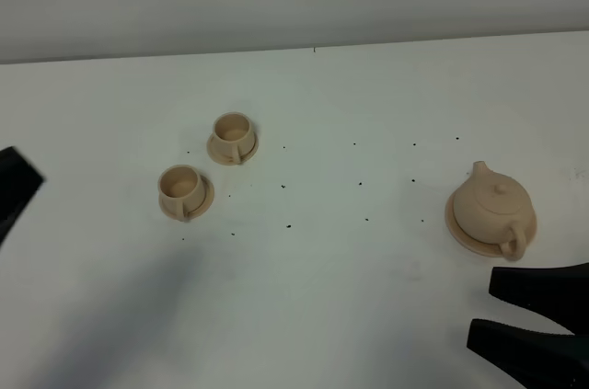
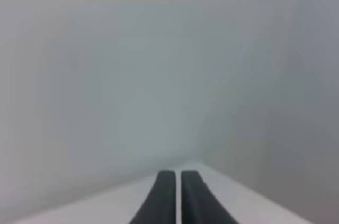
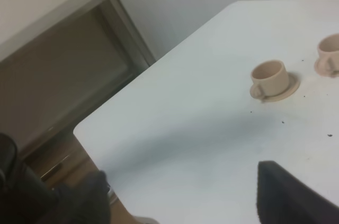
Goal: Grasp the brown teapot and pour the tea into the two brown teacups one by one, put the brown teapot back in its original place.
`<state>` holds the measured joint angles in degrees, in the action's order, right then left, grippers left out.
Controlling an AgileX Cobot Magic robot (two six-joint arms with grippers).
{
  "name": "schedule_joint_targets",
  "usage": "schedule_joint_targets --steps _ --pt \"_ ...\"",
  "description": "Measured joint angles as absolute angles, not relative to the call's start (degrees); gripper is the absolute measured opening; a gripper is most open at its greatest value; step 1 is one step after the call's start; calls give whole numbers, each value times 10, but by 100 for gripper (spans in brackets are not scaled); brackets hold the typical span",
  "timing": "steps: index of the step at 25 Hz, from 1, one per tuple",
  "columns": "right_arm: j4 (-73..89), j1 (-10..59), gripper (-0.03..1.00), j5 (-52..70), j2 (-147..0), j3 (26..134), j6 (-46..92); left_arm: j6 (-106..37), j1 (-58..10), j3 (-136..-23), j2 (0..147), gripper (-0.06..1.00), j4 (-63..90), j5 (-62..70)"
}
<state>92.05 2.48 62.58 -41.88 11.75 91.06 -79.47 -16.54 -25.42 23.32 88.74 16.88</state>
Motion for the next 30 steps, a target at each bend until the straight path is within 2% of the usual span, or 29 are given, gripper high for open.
schedule_joint_targets --steps 3,7,10,13,19,30 --pt "919 25 59 626 -419 118 910 -622 -165 -255 151 0 742 163" --pt "919 25 57 626 -419 118 910 -334 -165 -256 86 0 436 217" --pt "919 25 54 626 -419 118 910 -73 -165 -267 71 0 200 352" --pt "919 25 51 625 -419 118 910 57 -165 -292 68 0 65 484" --pt "919 25 48 617 -419 118 909 54 -165 -317 68 0 31 578" --pt "919 25 47 606 -419 118 908 -47 -165 -289 68 0 80 590"
